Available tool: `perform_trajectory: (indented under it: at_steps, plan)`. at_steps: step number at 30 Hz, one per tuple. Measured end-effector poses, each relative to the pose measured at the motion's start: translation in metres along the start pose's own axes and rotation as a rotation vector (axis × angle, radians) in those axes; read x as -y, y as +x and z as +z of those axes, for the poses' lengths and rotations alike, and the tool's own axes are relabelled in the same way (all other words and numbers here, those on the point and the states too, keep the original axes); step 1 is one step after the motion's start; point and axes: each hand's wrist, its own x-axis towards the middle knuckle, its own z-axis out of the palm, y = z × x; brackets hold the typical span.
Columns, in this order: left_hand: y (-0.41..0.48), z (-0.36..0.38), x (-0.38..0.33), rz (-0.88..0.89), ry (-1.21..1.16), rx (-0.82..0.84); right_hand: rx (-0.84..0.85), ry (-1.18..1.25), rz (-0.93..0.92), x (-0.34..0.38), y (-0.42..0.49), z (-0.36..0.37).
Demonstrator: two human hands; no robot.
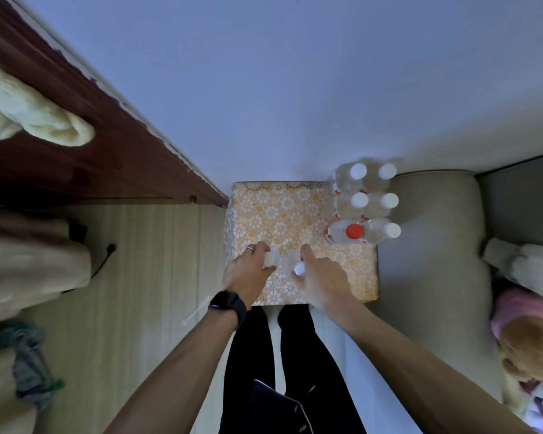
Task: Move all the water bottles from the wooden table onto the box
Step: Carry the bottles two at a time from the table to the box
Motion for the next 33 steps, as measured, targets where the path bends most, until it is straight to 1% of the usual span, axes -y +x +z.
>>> perform_trajectory:
  at_steps: [3, 5, 7, 9, 13, 16, 18, 21, 25, 27, 30, 33]
  plan:
    - [0.016, -0.010, 0.000, -0.009, 0.008, 0.021, -0.033, 0.057, -0.002, -0.013, 0.015, -0.019]
    - [0.029, -0.019, 0.000, -0.020, -0.029, 0.009, -0.057, 0.076, -0.004, -0.021, 0.024, -0.037]
    - [0.042, -0.028, -0.005, -0.005, -0.048, -0.014, -0.091, 0.042, -0.027, -0.024, 0.032, -0.053]
    - [0.057, -0.035, -0.016, 0.038, -0.020, -0.038, -0.114, 0.002, -0.043, -0.026, 0.042, -0.069]
    - [0.095, -0.047, -0.040, 0.104, -0.037, -0.119, -0.176, -0.022, -0.030, -0.025, 0.073, -0.092]
    - [0.120, -0.053, -0.057, 0.114, 0.003, -0.170, -0.231, -0.061, -0.023, -0.024, 0.101, -0.108]
    - [0.133, -0.054, -0.065, 0.091, -0.045, -0.201, -0.258, -0.100, -0.006, -0.025, 0.118, -0.117]
    - [0.149, -0.048, -0.073, 0.086, -0.152, -0.221, -0.233, -0.147, 0.019, -0.026, 0.131, -0.116]
    - [0.148, -0.035, -0.067, 0.054, -0.239, -0.297, -0.232, -0.161, 0.023, -0.025, 0.132, -0.111]
    - [0.143, -0.028, -0.059, -0.003, -0.289, -0.275, -0.227, -0.191, 0.040, -0.025, 0.134, -0.112]
    - [0.144, -0.019, -0.051, -0.027, -0.256, -0.162, -0.229, -0.271, 0.046, -0.028, 0.138, -0.112]
    - [0.152, -0.019, -0.054, -0.025, -0.255, -0.180, -0.218, -0.273, 0.033, -0.032, 0.140, -0.111]
